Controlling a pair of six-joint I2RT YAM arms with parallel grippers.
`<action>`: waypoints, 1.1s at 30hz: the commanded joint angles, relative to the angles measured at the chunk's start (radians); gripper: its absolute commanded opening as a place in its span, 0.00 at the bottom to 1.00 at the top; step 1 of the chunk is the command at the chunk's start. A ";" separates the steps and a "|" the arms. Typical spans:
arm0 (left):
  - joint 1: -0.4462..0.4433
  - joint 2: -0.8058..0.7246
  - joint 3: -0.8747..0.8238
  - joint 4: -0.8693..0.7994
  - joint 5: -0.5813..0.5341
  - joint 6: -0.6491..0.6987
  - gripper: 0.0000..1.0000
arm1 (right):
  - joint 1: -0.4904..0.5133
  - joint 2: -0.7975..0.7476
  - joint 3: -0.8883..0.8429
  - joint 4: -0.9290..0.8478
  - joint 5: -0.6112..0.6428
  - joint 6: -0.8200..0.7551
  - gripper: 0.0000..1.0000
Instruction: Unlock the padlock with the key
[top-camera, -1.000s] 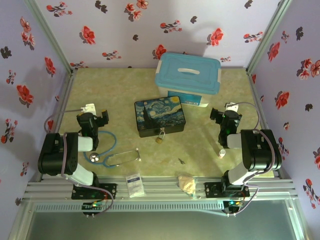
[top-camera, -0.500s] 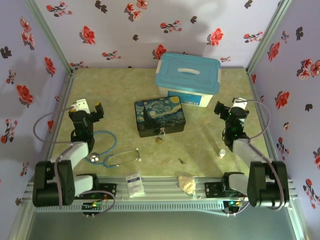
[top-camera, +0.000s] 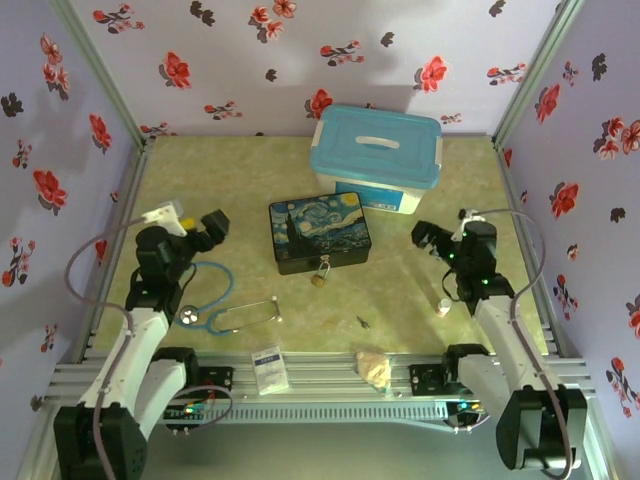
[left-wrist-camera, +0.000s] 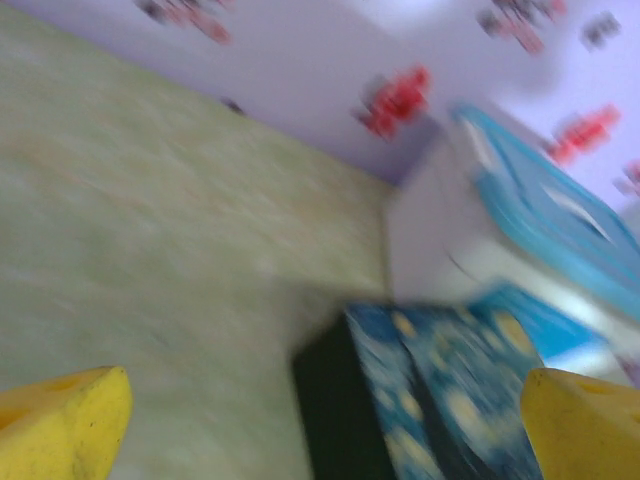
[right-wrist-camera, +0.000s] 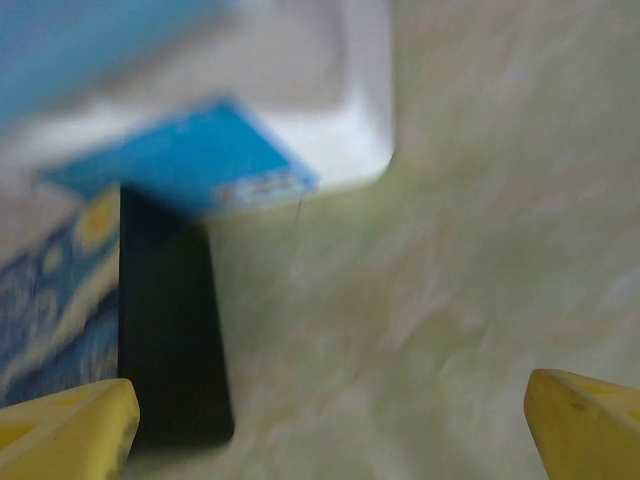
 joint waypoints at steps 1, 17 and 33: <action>-0.118 -0.046 0.031 -0.171 0.094 -0.051 1.00 | 0.154 0.023 0.046 -0.211 -0.049 0.019 0.99; -0.580 -0.007 -0.103 0.008 -0.074 -0.223 1.00 | 0.801 0.051 -0.012 -0.352 0.282 0.205 0.83; -0.670 -0.052 -0.171 0.090 -0.063 -0.236 1.00 | 0.976 0.202 -0.022 -0.240 0.287 0.189 0.55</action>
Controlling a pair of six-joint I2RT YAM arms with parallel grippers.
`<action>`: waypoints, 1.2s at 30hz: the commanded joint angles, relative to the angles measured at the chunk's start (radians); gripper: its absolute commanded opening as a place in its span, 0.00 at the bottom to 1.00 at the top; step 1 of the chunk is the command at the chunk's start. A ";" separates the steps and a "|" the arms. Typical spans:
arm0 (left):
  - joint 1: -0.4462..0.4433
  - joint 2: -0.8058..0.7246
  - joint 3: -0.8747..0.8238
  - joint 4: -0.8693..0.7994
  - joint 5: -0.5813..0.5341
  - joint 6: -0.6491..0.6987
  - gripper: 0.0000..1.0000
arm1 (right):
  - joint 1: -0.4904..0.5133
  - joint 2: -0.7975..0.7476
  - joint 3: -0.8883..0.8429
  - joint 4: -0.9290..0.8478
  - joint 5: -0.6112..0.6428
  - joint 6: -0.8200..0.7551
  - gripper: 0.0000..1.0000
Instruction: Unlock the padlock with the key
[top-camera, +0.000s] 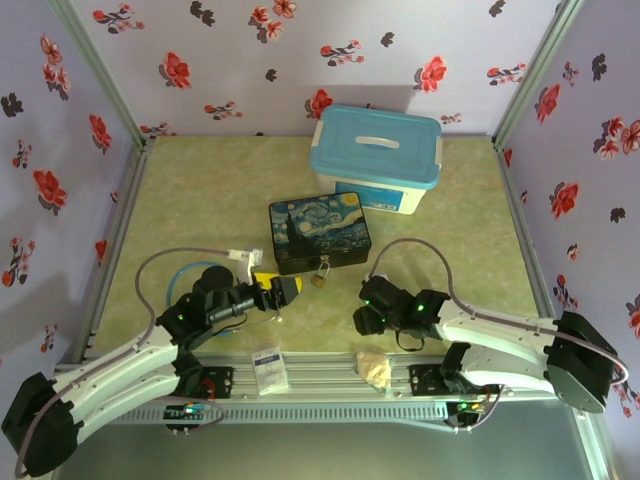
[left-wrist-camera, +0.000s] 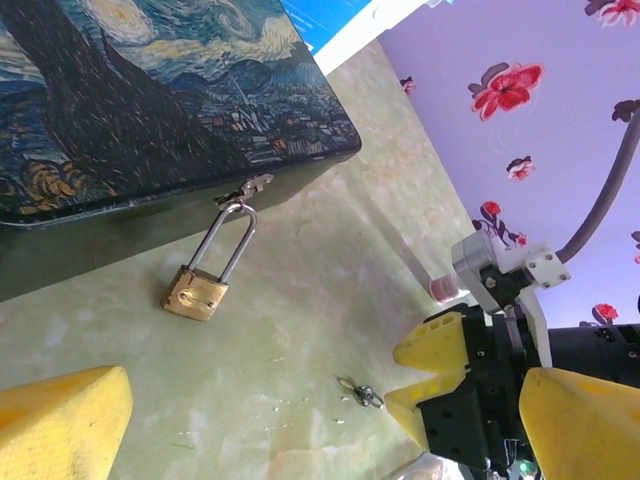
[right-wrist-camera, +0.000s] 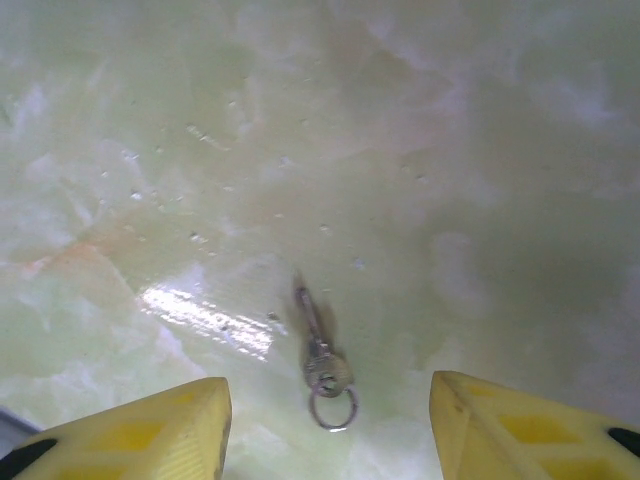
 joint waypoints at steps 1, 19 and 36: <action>-0.018 -0.008 0.006 0.014 -0.003 -0.006 1.00 | 0.023 0.031 -0.009 0.039 0.009 -0.011 0.54; -0.031 0.041 0.018 0.045 0.008 -0.010 1.00 | 0.097 0.247 0.063 -0.027 0.116 0.001 0.44; -0.030 0.024 -0.043 0.082 -0.017 -0.057 1.00 | 0.107 0.345 0.086 -0.008 0.057 0.018 0.05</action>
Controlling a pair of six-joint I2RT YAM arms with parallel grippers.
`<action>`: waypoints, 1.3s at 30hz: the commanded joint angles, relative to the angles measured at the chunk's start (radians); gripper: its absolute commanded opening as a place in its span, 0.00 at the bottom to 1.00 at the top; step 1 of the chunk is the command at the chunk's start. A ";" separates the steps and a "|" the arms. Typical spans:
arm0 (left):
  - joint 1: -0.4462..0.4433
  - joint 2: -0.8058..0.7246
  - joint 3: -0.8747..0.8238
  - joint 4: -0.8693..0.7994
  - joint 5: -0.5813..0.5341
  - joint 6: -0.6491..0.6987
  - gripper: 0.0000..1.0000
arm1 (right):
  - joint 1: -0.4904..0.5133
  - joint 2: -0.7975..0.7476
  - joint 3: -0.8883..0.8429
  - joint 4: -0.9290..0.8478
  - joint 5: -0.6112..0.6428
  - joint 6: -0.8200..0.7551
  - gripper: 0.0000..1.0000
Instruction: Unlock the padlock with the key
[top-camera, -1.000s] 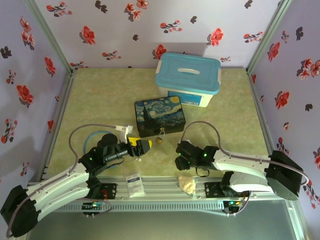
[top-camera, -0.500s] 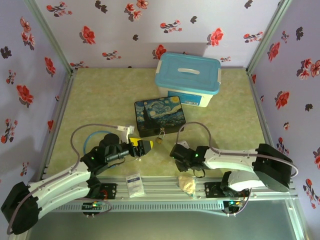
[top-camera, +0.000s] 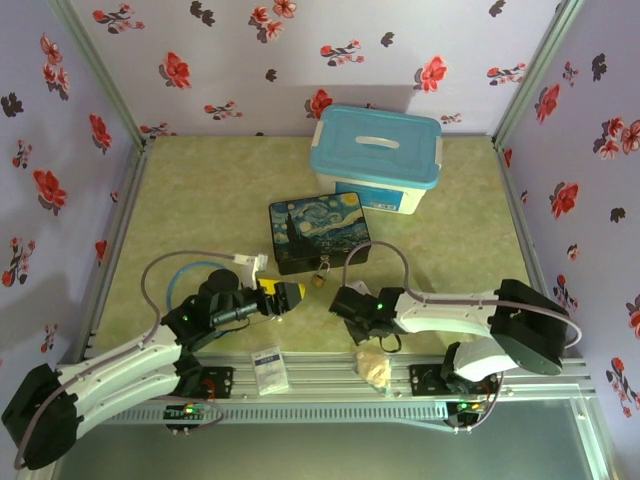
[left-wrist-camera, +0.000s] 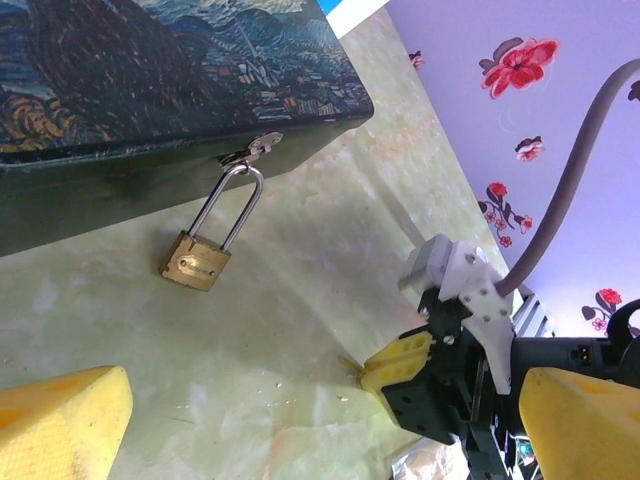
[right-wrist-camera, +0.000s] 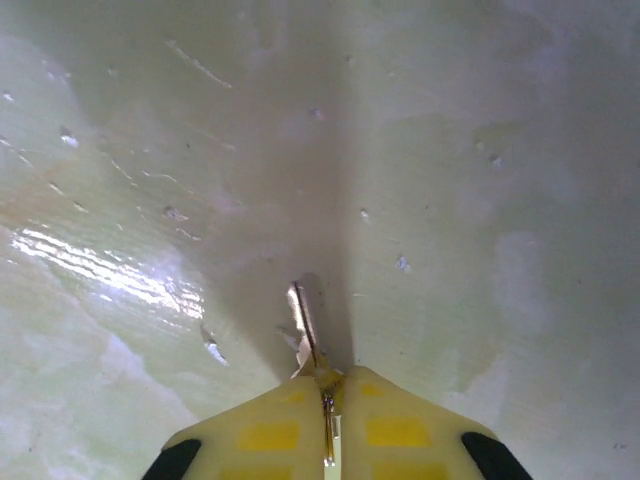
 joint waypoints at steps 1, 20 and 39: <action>-0.009 -0.015 -0.014 0.055 -0.018 -0.032 1.00 | 0.001 0.022 -0.065 0.073 -0.041 0.017 0.04; -0.332 0.344 0.065 0.511 -0.331 -0.255 0.73 | -0.128 -0.541 -0.144 0.228 -0.207 0.003 0.00; -0.404 0.427 0.144 0.533 -0.384 -0.298 0.42 | -0.126 -0.681 -0.254 0.505 -0.323 0.159 0.00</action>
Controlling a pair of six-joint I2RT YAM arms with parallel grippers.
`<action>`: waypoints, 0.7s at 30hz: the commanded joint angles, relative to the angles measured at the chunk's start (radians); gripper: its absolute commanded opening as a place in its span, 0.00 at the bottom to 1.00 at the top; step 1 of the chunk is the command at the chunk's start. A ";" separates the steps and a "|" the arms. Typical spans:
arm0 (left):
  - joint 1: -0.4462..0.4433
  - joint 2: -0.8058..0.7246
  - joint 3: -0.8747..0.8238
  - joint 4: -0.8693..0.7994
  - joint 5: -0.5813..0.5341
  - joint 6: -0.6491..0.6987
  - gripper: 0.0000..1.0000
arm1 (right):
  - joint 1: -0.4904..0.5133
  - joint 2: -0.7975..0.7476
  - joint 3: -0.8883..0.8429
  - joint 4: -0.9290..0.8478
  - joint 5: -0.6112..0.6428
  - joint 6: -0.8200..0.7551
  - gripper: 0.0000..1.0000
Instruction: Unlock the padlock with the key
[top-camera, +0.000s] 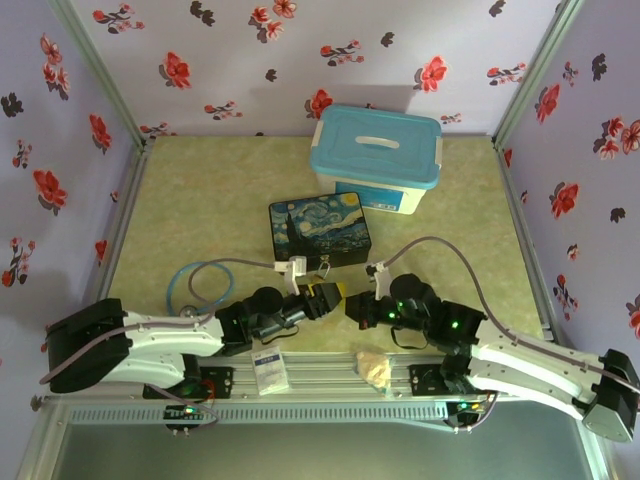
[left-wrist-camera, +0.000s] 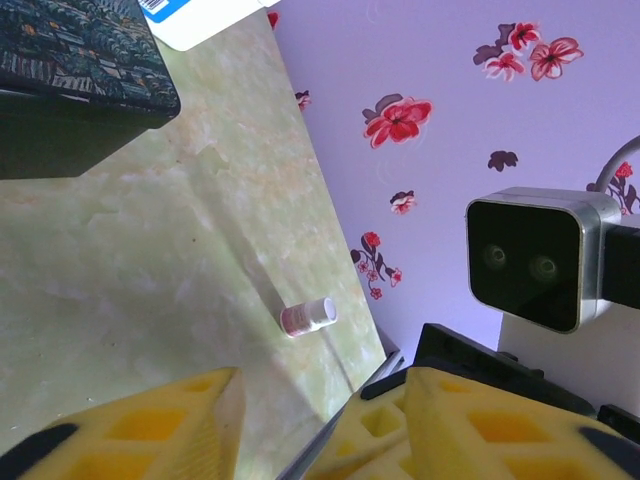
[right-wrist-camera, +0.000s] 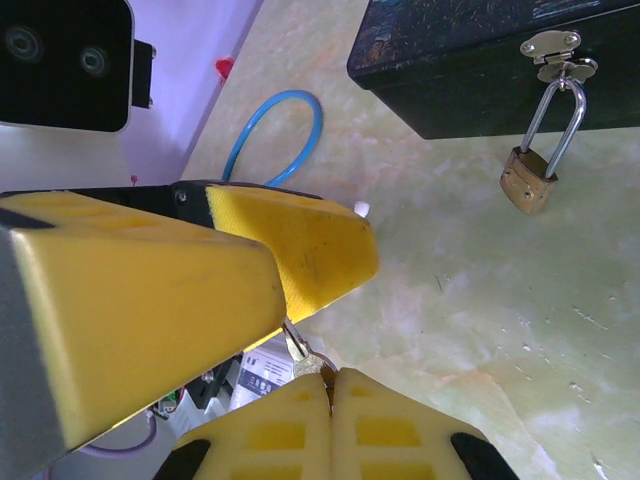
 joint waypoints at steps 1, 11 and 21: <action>-0.002 -0.036 0.027 -0.033 -0.013 0.017 0.38 | -0.002 -0.002 -0.014 0.039 -0.001 0.026 0.00; -0.003 -0.060 0.072 -0.184 0.005 0.038 0.00 | -0.002 -0.002 -0.019 0.057 0.031 0.045 0.00; 0.020 -0.120 0.004 0.009 -0.064 -0.003 0.00 | -0.004 -0.107 -0.202 0.453 0.070 0.209 0.99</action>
